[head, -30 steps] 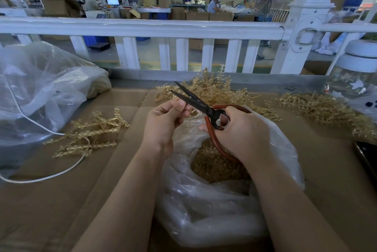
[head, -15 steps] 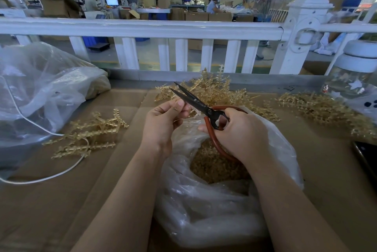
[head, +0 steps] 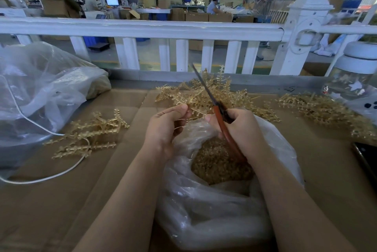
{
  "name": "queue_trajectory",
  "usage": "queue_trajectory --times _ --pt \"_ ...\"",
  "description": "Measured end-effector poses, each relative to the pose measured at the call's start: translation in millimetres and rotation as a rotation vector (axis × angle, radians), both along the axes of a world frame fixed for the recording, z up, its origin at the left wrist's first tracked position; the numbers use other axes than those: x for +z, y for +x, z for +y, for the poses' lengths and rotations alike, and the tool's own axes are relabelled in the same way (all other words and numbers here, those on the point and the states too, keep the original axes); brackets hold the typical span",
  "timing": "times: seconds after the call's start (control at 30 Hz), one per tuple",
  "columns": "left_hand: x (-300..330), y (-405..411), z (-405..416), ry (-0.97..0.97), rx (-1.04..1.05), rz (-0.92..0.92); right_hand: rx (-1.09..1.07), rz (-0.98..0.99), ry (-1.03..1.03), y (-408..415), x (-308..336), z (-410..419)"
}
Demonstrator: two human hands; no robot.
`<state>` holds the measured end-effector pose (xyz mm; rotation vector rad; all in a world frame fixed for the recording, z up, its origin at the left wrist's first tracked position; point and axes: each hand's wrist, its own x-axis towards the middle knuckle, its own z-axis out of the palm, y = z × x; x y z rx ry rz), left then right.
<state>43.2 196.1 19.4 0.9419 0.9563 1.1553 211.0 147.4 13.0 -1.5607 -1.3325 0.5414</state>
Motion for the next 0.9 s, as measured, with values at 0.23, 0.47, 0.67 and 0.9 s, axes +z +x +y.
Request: queue_trajectory --times 0.23,0.47,0.67,0.9 --pt "-1.1 4.0 -2.6 0.043 -0.119 0.123 0.088 0.152 -0.036 -7.5 4.7 -1.7" --pt "-0.4 3.7 -1.3 0.056 -0.09 0.079 0.103 0.08 0.02 -7.4 3.7 -0.6" --pt "-0.1 2.9 -1.0 0.075 -0.077 0.032 0.077 0.021 0.025 -4.8 -0.2 1.6" --pt "2.1 0.7 -2.6 0.141 -0.004 -0.01 -0.047 -0.363 0.018 -1.9 -2.7 -1.7"
